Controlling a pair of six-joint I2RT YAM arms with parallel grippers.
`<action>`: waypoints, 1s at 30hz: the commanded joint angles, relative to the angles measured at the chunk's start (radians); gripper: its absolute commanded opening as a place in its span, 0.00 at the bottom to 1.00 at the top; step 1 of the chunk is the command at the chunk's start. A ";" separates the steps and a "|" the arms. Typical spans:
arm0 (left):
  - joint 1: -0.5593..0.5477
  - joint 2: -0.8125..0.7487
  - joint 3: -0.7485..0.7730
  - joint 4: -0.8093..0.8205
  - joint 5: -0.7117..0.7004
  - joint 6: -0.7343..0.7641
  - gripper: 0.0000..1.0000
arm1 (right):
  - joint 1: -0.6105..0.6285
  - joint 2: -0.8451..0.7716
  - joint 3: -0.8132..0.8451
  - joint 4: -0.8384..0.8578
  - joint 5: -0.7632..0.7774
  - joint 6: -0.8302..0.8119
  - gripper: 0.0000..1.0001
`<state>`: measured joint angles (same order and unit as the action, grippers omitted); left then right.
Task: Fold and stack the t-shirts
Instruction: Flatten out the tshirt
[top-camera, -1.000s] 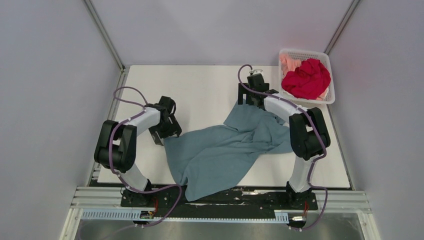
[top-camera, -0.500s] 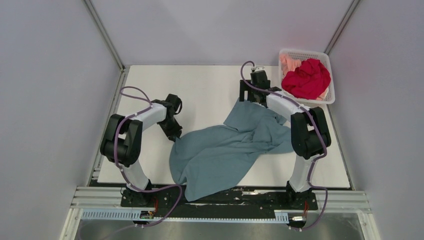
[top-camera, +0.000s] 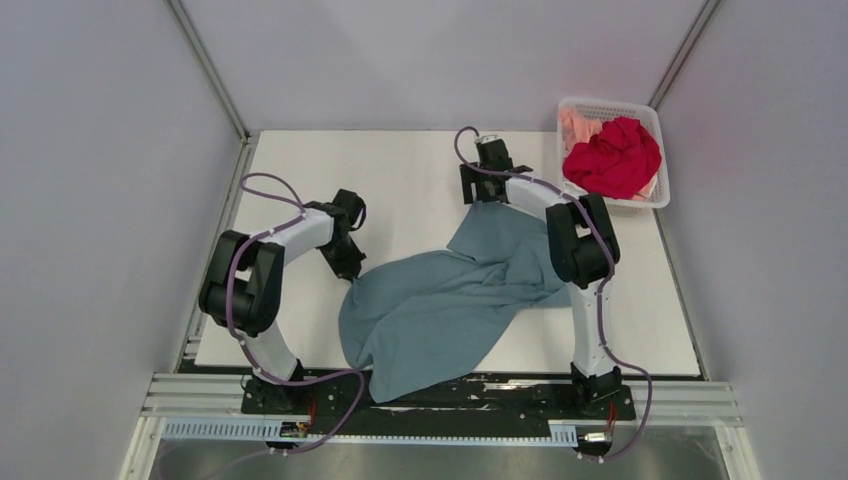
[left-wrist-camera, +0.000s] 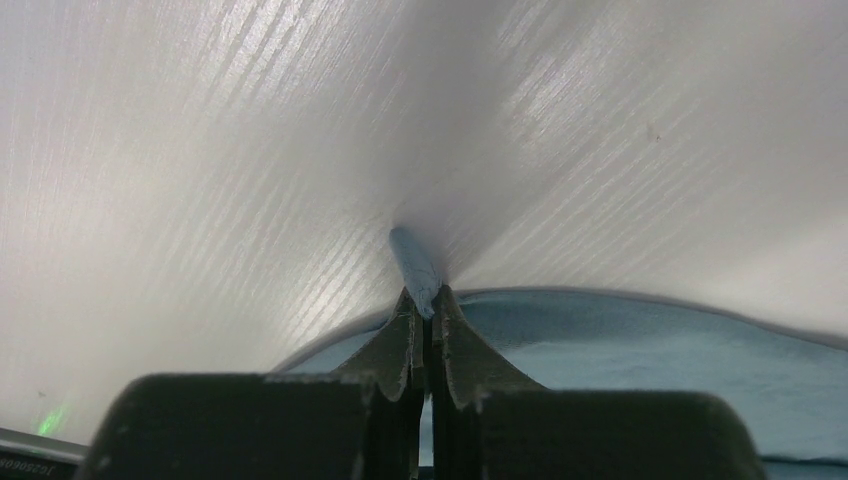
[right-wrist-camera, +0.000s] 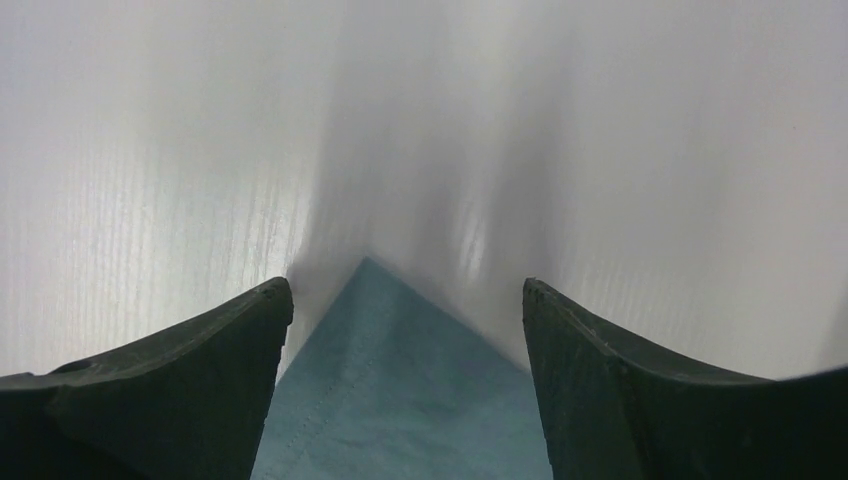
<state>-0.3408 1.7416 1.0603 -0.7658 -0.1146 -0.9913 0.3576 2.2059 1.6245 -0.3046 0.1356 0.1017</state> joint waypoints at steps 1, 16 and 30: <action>-0.013 0.042 -0.071 0.034 -0.062 -0.003 0.00 | 0.024 0.055 0.080 -0.084 0.057 -0.034 0.79; -0.013 -0.004 -0.086 0.044 -0.095 0.008 0.00 | 0.029 -0.075 -0.110 -0.157 0.007 0.123 0.42; -0.012 -0.376 0.061 0.009 -0.354 0.124 0.00 | 0.006 -0.553 -0.126 0.033 0.161 0.067 0.00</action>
<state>-0.3576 1.5795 1.0367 -0.7704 -0.3096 -0.9318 0.3695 1.9896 1.5261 -0.4065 0.2153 0.2058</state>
